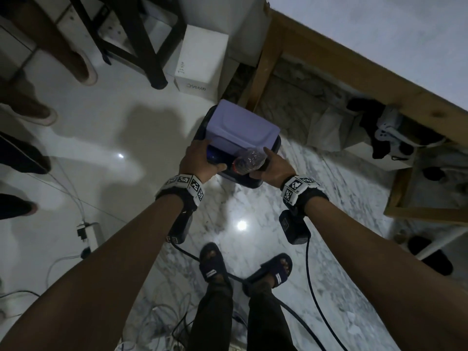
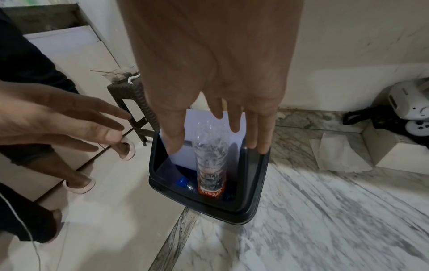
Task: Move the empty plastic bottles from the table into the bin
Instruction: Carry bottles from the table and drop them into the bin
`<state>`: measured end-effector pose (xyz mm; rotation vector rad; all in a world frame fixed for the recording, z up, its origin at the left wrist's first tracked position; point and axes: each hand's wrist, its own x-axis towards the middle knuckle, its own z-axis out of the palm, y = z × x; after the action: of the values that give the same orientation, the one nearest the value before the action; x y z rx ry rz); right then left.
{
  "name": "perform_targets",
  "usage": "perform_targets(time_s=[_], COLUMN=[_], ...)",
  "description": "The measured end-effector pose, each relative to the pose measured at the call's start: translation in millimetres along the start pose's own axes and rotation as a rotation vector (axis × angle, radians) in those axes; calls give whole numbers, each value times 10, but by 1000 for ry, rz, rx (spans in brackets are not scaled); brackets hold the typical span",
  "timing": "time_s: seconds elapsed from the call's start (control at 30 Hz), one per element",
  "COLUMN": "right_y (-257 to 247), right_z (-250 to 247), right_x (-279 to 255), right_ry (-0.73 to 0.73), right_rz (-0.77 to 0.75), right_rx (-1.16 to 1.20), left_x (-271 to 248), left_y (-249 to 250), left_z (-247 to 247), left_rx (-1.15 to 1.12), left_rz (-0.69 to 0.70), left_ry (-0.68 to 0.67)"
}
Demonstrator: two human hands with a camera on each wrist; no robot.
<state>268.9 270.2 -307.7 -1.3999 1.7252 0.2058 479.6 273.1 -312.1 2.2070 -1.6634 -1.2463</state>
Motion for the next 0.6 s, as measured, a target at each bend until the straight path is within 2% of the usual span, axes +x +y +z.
perform_targets(time_s=[0.07, 0.2, 0.37, 0.47, 0.6], right_y=[-30, -107, -77, -38, 65], right_z=[-53, -79, 191, 407, 610], right_x=[-62, -126, 11, 118, 206], right_ry=[-74, -62, -67, -72, -166], right_rz=[-4, -81, -87, -105, 6], right_rx=[-69, -149, -218, -255, -284], left_x=[46, -75, 9, -157, -227], left_y=[5, 167, -25, -56, -283], left_z=[-31, -213, -121, -150, -109], left_rx=[14, 53, 58, 59, 74], left_rz=[6, 37, 50, 43, 25], left_ry=[-10, -38, -25, -44, -117])
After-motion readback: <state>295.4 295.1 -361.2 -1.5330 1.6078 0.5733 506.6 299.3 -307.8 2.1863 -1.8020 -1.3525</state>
